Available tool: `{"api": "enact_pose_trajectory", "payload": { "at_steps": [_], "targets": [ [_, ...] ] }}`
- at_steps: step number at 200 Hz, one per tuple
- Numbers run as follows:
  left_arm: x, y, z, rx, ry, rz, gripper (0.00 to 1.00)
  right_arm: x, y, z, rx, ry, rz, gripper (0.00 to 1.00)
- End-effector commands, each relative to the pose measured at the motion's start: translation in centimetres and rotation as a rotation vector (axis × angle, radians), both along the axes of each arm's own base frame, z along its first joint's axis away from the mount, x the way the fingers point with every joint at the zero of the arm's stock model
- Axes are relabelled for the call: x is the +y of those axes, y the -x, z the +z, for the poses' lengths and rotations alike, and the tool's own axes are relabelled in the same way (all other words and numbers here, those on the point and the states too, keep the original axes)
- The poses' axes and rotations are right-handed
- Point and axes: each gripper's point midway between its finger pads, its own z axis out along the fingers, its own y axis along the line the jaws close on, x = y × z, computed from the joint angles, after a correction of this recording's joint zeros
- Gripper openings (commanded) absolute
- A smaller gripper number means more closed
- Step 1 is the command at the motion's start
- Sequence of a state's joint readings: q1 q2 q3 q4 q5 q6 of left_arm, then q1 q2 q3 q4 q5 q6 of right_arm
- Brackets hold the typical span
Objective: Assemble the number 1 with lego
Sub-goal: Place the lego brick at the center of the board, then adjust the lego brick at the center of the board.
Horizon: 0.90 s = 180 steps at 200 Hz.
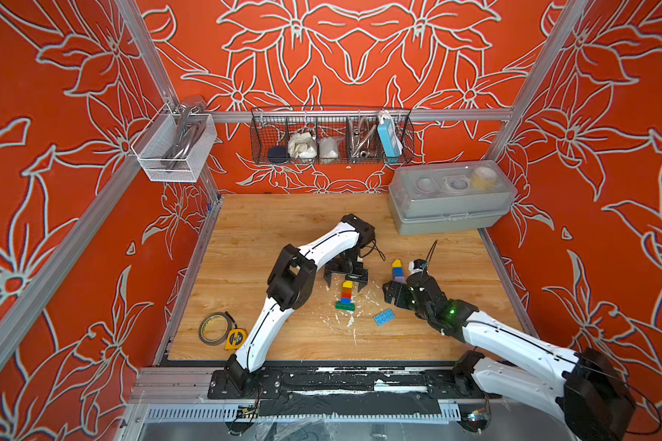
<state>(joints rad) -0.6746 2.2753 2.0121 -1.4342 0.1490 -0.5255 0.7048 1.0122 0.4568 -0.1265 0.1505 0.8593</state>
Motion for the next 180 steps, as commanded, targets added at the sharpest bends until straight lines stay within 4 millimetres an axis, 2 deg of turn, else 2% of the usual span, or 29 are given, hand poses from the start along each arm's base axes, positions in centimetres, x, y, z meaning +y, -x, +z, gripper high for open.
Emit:
{"api": "enact_pose_trajectory", "payload": {
  "at_steps": [1, 19, 43, 77, 91, 126, 156, 180],
  "targets": [
    [0.6, 0.2, 2.5, -0.115, 0.057, 0.065, 0.99, -0.4, 0.1, -0.3, 0.008, -0.003, -0.018, 1.00],
    [1.9, 1.7, 2.6, -0.140, 0.070, 0.095, 0.99, -0.5, 0.2, -0.4, 0.011, -0.004, -0.020, 1.00],
    [2.3, 4.1, 2.7, -0.183, 0.181, 0.152, 0.99, -0.7, 0.3, -0.4, 0.015, -0.002, -0.027, 1.00],
    [2.3, 6.8, 2.0, -0.238, 0.330, 0.208, 0.72, -0.7, 0.4, -0.5, 0.027, 0.003, -0.030, 1.00],
    [2.0, 7.4, 1.8, -0.255, 0.377, 0.222, 0.69, -0.8, 0.6, -0.8, 0.038, 0.009, -0.029, 1.00],
    [1.0, 7.9, 0.5, -0.263, 0.413, 0.230, 0.51, -1.5, 0.7, -1.6, 0.063, 0.047, -0.053, 1.00],
    [-0.6, 7.9, -0.8, -0.251, 0.437, 0.233, 0.34, -2.1, 0.7, 0.6, 0.057, 0.088, -0.058, 1.00],
    [-1.6, 7.4, -1.7, -0.247, 0.458, 0.241, 0.29, -2.5, 1.4, 2.0, 0.054, 0.081, -0.050, 1.00]
  ]
}}
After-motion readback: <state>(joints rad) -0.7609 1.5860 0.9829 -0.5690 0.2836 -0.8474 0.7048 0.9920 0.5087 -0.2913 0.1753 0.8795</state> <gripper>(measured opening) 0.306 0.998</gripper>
